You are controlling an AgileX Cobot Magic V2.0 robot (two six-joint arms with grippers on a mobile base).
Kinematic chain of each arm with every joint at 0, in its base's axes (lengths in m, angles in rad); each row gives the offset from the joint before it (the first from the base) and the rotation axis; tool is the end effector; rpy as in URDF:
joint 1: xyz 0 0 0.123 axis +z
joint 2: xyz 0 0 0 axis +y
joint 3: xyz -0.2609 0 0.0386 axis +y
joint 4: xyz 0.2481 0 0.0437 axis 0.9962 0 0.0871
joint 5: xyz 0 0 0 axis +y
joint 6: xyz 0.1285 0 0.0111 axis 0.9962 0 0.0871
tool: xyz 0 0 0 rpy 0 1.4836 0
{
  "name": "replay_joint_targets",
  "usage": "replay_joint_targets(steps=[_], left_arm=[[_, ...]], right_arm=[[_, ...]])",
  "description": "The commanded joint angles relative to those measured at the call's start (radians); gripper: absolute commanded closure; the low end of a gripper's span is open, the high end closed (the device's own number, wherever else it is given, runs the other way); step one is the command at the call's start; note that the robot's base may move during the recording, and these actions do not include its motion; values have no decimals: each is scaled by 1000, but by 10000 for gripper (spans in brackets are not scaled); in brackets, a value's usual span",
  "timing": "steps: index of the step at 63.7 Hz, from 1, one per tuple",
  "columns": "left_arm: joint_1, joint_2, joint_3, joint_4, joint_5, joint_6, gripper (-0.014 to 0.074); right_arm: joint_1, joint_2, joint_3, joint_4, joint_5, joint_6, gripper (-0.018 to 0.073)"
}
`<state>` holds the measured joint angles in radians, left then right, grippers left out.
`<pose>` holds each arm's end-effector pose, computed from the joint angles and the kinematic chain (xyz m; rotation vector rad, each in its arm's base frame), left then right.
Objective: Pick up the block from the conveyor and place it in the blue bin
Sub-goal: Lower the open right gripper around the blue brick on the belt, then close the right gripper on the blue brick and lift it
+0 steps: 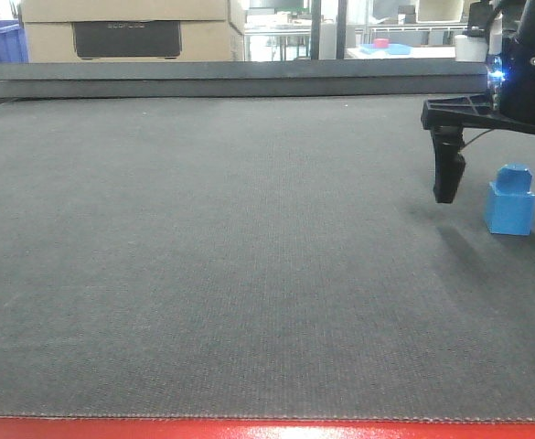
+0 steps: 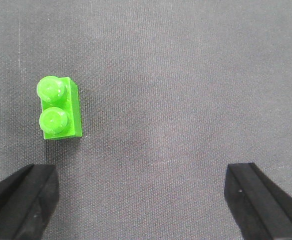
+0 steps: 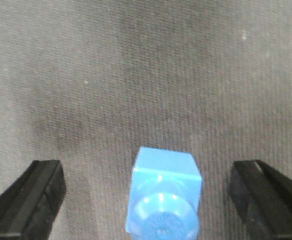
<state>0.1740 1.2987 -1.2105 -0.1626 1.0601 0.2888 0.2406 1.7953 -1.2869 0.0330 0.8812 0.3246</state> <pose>0.2798 0.0307 0.2952 0.0942 2.6080 -0.0510 0.3564 0.0908 0.1618 0.1466 2.8843 0.1480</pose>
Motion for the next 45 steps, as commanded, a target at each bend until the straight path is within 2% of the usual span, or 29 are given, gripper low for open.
replay_joint_targets(steps=[1,9,19,27,38,45], left_arm=[[3,-5,-8,-11,0,3,25],[3,-5,-8,-11,0,3,25],[3,-5,-8,-11,0,3,25],[3,-5,-8,-11,3,3,25],[3,-5,-8,-11,15,3,25],[3,2,-25,42,11,3,25]], right_arm=[[-1,-4,-10,-14,12,7,98],[-1,-4,-10,-16,12,7,281],[-1,3,-10,-33,10,7,457],[-1,10,-8,-33,32,7,731],[-1,-18,-8,-33,30,-2,721],[1,-68,-8,-33,15,-92,721]])
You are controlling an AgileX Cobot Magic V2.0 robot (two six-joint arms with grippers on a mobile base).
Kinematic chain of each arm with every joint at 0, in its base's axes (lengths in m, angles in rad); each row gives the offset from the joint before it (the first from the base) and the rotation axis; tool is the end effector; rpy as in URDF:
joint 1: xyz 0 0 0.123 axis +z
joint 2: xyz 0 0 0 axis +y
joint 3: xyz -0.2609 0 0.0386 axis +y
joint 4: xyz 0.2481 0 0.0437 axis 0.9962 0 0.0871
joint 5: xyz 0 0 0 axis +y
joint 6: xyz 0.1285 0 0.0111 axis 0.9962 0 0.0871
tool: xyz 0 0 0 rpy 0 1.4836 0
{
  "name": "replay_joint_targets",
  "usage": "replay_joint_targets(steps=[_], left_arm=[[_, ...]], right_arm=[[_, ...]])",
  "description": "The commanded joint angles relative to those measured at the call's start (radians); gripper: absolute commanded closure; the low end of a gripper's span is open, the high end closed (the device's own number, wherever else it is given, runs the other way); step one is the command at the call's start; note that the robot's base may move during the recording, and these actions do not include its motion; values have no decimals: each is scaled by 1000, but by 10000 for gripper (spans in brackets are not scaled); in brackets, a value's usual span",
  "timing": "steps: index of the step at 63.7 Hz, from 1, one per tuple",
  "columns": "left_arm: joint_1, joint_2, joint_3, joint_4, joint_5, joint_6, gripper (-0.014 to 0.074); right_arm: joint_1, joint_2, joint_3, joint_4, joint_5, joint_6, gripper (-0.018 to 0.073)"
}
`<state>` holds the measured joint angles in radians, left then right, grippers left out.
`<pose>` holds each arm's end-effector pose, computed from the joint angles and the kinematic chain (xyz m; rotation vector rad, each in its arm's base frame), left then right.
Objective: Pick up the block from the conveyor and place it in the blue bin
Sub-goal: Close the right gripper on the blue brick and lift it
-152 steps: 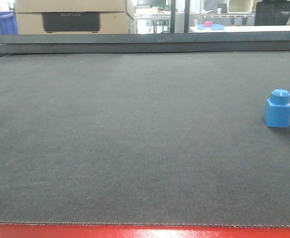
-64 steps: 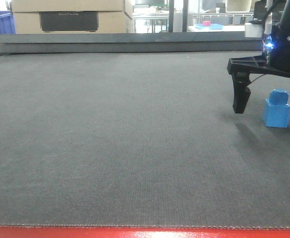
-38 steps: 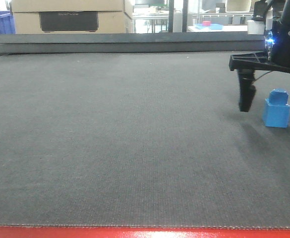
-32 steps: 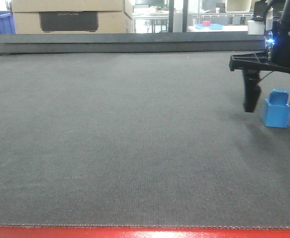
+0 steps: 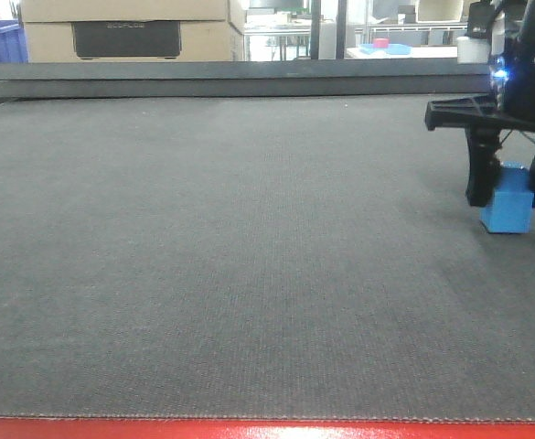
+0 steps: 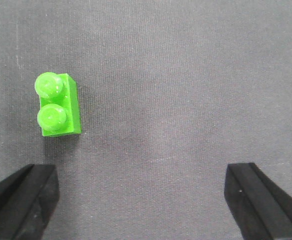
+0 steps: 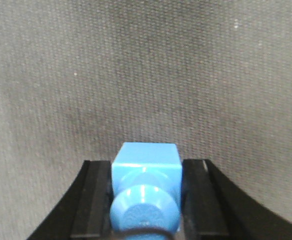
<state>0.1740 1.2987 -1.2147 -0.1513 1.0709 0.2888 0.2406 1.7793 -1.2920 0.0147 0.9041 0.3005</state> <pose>0.2787 0.0317 0.2956 0.0999 2.6167 -0.0390 0.3544 0.0885 0.1683 0.0973 2.8840 0.1212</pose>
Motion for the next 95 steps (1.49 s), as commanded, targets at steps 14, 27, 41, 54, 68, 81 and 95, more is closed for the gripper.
replay_joint_targets(steps=[14,27,41,54,68,81,95], left_arm=[[17,102,-150,111,81,-4,25],[52,248,-244,113,118,58,25],[54,368,-248,159,54,101,25],[54,477,-248,160,8,91,25],[73,560,-248,165,-18,14,25],[104,594,-248,143,-36,5,25],[104,603,-248,129,-58,5,25]], right_arm=[[1,-180,25,10,-6,-207,721],[1,-311,87,206,-59,-332,721],[1,-355,97,238,-68,-348,721],[1,-355,97,238,-82,-348,721],[1,-355,97,238,-90,-348,721],[1,-355,97,238,-104,-348,721],[1,-355,97,238,-107,-348,721]])
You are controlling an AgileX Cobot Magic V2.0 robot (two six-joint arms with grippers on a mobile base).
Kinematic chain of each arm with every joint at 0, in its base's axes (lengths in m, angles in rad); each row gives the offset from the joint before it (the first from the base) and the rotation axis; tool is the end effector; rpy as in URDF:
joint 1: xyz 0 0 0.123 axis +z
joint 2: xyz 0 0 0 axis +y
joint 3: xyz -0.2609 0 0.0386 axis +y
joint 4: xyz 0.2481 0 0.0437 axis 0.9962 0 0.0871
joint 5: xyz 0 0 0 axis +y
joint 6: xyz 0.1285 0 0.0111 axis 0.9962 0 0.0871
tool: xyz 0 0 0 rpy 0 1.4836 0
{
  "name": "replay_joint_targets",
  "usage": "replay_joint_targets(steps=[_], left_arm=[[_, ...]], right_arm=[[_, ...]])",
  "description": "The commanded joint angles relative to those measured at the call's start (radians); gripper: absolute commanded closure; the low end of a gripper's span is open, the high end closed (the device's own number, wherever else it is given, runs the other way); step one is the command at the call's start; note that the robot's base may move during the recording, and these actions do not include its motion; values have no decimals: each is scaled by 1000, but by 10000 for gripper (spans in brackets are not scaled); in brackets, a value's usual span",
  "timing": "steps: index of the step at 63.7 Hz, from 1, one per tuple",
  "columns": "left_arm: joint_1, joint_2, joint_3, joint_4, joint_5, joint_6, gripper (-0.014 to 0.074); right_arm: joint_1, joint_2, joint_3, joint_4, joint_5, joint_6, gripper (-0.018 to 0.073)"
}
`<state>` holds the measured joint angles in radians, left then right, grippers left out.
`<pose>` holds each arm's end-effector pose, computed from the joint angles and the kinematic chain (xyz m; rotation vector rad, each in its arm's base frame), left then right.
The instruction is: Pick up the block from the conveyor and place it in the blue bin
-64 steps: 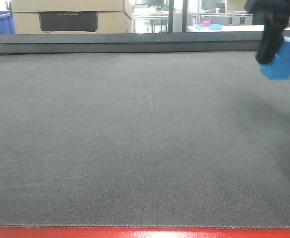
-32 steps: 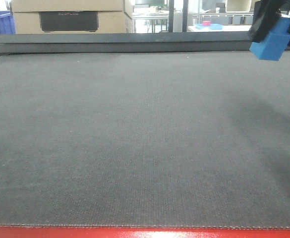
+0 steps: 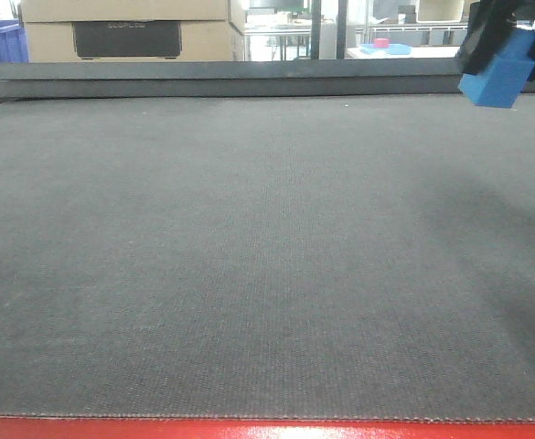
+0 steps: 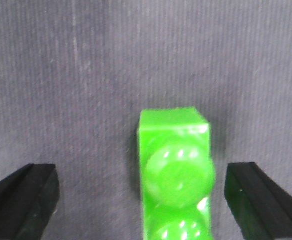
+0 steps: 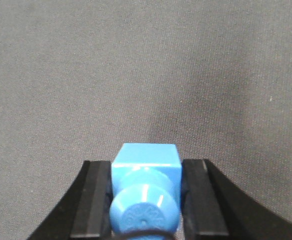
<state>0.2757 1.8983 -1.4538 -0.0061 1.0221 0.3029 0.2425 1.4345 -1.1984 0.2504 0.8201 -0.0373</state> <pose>0.3732 0.1049 0.1637 0.0362 2.9555 0.0731 0.3124 0.1014 0.2677 -0.2100 2.5349 0.3805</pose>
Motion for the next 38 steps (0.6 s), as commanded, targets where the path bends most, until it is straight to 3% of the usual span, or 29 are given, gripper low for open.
replay_joint_targets(steps=[1,15,21,28,38], left_arm=[[2,4,-9,-16,-10,-9,25],[-6,37,-2,-28,0,-9,28],[-9,41,-2,-28,0,-9,70],[-9,41,-2,-26,0,-9,243],[-9,41,-2,-34,10,-11,661]], right_arm=[[-1,-10,3,2,-25,-10,721],[-1,-10,3,2,-30,-10,721],[-1,-10,3,2,-32,-10,721],[-1,-10,3,2,-34,-10,721],[-1,-10,3,0,-39,-10,721]])
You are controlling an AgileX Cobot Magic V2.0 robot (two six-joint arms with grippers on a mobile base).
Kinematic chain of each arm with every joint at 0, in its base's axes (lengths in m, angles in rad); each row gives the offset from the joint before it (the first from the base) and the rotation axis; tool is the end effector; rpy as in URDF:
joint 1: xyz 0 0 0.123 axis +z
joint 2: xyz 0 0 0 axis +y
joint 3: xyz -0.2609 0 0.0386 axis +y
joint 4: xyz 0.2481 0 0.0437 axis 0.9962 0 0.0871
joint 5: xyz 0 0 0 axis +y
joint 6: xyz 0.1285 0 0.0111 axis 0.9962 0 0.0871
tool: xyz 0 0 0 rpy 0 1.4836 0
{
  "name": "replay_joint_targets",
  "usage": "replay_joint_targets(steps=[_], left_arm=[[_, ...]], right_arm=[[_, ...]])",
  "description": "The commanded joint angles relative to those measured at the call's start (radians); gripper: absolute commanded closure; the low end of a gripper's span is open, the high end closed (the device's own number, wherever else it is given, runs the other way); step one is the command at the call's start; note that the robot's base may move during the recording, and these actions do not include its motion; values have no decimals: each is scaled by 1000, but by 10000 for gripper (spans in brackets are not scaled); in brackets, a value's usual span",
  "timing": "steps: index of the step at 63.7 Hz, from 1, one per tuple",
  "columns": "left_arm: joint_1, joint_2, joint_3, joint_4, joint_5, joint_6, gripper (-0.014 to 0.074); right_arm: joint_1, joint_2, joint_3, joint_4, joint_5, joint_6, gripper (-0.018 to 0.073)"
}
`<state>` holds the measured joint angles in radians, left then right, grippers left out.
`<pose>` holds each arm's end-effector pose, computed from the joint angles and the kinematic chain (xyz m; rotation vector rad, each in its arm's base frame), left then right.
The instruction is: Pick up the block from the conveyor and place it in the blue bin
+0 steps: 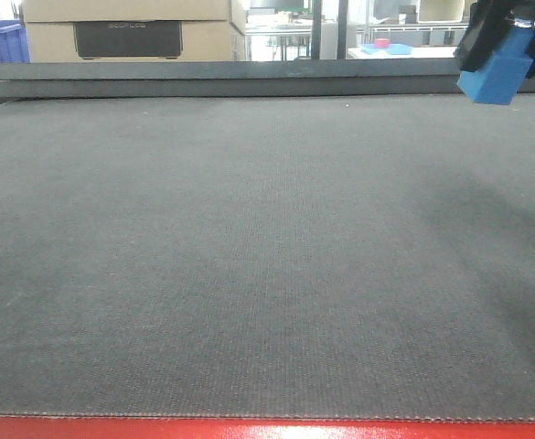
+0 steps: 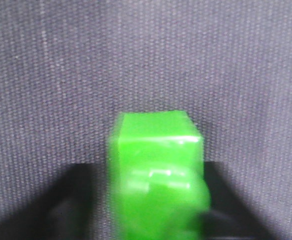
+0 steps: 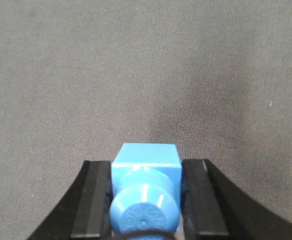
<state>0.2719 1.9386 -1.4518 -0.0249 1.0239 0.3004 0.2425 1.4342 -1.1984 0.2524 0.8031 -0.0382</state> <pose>0.3748 0.1017 0.1476 0.0256 2.9938 0.0304 0.3141 0.1016 0.2690 -0.2057 2.5179 0.3820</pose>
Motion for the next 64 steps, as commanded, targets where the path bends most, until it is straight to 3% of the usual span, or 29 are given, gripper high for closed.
replay_joint_targets(steps=[1,8,19,34,40,47,54,64], left_arm=[[-5,0,-4,-18,14,-8,699],[-11,-12,-6,-55,38,-8,707],[-81,-90,-6,-64,26,-49,707],[-287,-192,-4,-64,-26,-94,707],[-351,-213,-4,-61,-21,-96,707],[-377,-252,-4,-80,-4,-104,707],[-378,-315,10,-156,-1,-104,707],[-378,-447,116,-176,-93,-104,707]], right_arm=[[-1,-9,3,-2,-24,-9,721],[-1,-9,3,-3,-30,-9,721],[-15,-9,3,-13,-40,-9,721],[-116,-13,21,-18,-23,-9,721],[-130,-16,47,-66,-21,-9,721],[-128,-32,95,-97,-35,-9,721],[-128,-83,167,-97,-87,-9,721],[-128,-176,259,-97,-134,-9,721]])
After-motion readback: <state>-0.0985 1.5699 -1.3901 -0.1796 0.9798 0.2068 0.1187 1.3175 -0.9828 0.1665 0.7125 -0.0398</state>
